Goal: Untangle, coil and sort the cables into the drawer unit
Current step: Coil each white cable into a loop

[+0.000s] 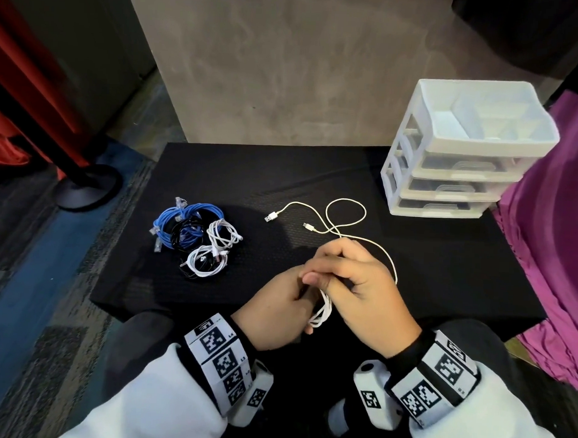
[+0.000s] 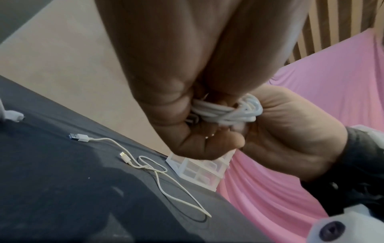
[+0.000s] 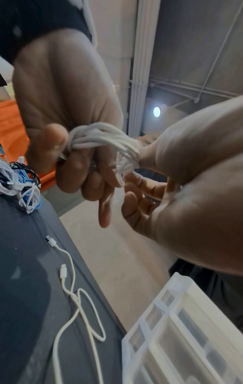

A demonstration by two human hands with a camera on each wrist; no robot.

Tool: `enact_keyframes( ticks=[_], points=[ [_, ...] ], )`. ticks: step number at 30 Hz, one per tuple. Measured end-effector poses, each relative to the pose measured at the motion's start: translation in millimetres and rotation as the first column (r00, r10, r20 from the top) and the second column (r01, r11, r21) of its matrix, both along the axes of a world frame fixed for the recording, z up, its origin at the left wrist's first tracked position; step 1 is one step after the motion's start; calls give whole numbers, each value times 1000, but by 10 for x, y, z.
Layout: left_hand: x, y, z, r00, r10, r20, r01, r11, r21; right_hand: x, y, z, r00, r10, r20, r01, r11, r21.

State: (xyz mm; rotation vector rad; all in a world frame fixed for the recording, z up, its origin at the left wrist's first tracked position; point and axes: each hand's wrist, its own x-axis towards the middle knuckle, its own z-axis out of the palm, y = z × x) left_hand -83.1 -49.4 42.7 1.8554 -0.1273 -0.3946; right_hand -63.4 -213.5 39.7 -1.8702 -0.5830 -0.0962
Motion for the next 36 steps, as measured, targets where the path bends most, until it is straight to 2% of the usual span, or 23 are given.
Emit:
enact_keyframes(
  ticks=[4, 8, 10, 13, 17, 20, 25, 31, 32, 34, 36],
  points=[
    [11, 6, -2, 996, 49, -69, -47, 998, 33, 25, -18, 29, 983, 45, -179, -38, 999, 39],
    [8, 17, -14, 975, 130, -182, -141, 989, -45, 36, -70, -42, 944, 72, -323, -74, 997, 6],
    [11, 21, -12, 966, 125, -226, -152, 983, -107, 62, -131, -64, 957, 33, -287, -61, 994, -88],
    [16, 73, 0, 979, 104, -178, -138, 973, -188, 77, -159, -7, 986, 25, -163, -60, 974, -217],
    [-21, 188, 14, 980, 74, -186, -130, 941, -313, 84, -158, 52, 986, 63, -157, -102, 962, -252],
    [-58, 251, 8, 976, 73, -207, -143, 926, -350, 70, -170, 14, 969, 57, -239, -101, 979, -175],
    [-74, 293, -45, 973, 138, -184, -192, 926, -324, 67, -152, -37, 948, -20, -319, -17, 993, -113],
    [-50, 392, -140, 980, 122, -160, -165, 943, -290, 117, -115, -77, 886, 28, -463, -2, 998, 57],
    [-38, 400, -159, 977, 147, -152, -185, 943, -278, 127, -103, -99, 867, 58, -496, -16, 996, 89],
    [21, 455, -210, 947, 296, -124, -319, 912, -259, 160, -90, -163, 846, 109, -522, -81, 994, 77],
    [145, 615, -284, 859, 486, -159, -512, 813, -277, 217, -118, -277, 845, 77, -529, -92, 996, -2]
  ],
)
